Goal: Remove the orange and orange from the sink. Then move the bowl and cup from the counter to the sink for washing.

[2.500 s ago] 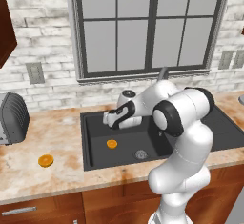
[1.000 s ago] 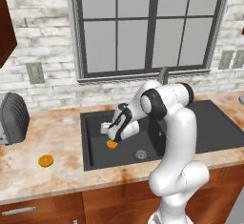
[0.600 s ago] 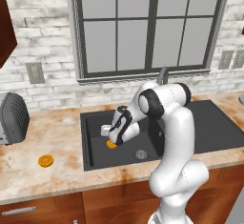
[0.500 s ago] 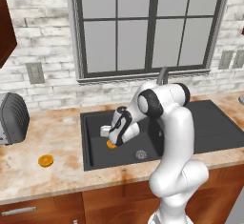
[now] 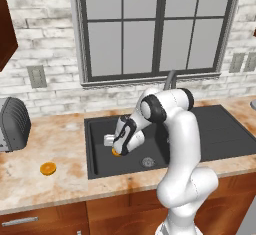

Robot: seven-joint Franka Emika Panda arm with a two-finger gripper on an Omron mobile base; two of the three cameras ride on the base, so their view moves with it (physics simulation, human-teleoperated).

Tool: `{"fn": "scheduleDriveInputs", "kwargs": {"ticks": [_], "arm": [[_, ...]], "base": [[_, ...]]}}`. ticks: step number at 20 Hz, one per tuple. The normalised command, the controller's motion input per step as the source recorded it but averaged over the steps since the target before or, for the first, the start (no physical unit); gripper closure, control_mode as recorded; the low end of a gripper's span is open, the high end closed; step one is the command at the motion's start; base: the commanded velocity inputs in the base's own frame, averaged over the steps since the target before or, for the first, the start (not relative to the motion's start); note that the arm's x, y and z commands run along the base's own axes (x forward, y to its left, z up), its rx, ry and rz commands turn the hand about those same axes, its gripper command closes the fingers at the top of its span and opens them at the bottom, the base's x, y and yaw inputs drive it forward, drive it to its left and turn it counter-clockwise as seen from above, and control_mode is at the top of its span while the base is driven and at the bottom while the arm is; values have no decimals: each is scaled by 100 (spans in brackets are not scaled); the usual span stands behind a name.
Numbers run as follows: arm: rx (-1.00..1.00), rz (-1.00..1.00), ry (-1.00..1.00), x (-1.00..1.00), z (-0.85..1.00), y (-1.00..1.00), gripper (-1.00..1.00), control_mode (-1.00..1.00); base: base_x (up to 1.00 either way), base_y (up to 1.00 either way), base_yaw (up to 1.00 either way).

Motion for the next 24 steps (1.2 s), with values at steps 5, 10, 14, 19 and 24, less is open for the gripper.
{"fn": "scheduleDriveInputs", "kwargs": {"ticks": [5, 10, 14, 19, 24], "arm": [[-5, 0, 0, 17, -24, 0, -100, -100], [-1, 0, 3, 11, -26, 2, -100, -100], [0, 0, 4, 10, -21, 6, -100, -100], [0, 0, 1, 14, -20, 3, -100, -100], [0, 0, 0, 17, -17, 0, -100, -100]], "base": [[0, 0, 0], [0, 0, 0], [0, 0, 0], [0, 0, 0], [0, 0, 0]]}}
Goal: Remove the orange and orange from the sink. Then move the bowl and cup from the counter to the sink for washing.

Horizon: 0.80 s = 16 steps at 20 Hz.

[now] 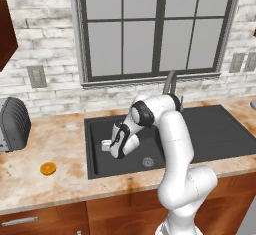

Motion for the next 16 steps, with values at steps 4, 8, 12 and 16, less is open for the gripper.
{"fn": "scheduleDriveInputs", "kwargs": {"ticks": [4, 8, 12, 16], "arm": [[0, 0, 0, 14, -16, 0, -100, -100], [0, 0, 12, 6, -23, 1, -100, -100], [0, 0, 17, 9, -23, 2, 100, -100], [0, 0, 8, 0, -4, 0, 100, -100]], "base": [[0, 0, 0], [0, 0, 0], [0, 0, 0], [0, 0, 0]]}}
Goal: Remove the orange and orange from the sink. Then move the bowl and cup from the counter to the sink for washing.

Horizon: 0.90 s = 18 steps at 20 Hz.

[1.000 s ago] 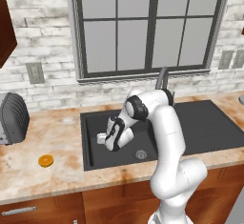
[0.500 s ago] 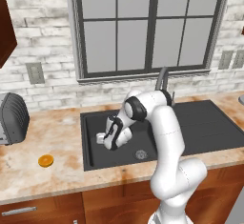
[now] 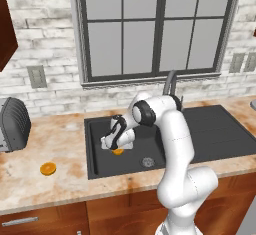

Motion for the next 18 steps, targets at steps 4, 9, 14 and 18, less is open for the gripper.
{"fn": "scheduleDriveInputs", "kwargs": {"ticks": [4, 9, 14, 18], "arm": [[0, 0, 0, -9, 13, -3, 100, -100], [0, 0, 0, -19, 32, 0, 100, -100], [0, 0, 0, -27, 45, 0, 100, -100], [0, 0, 0, -30, 51, 0, 100, -100]], "base": [[0, 0, 0], [0, 0, 0], [0, 0, 0], [0, 0, 0]]}}
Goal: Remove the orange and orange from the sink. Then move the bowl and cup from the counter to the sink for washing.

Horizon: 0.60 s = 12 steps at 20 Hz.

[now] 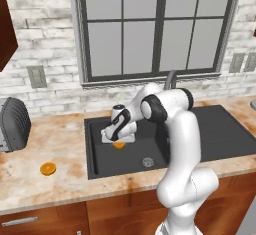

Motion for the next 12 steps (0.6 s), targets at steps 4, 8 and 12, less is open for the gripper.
{"fn": "scheduleDriveInputs", "kwargs": {"ticks": [4, 8, 12], "arm": [[0, 0, 0, -31, 53, 0, 100, -100], [2, 0, 0, -30, 55, 0, 100, -100], [4, 0, -1, -27, 56, 6, 100, -100]], "base": [[0, 0, 0], [0, 0, 0], [0, 0, 0]]}}
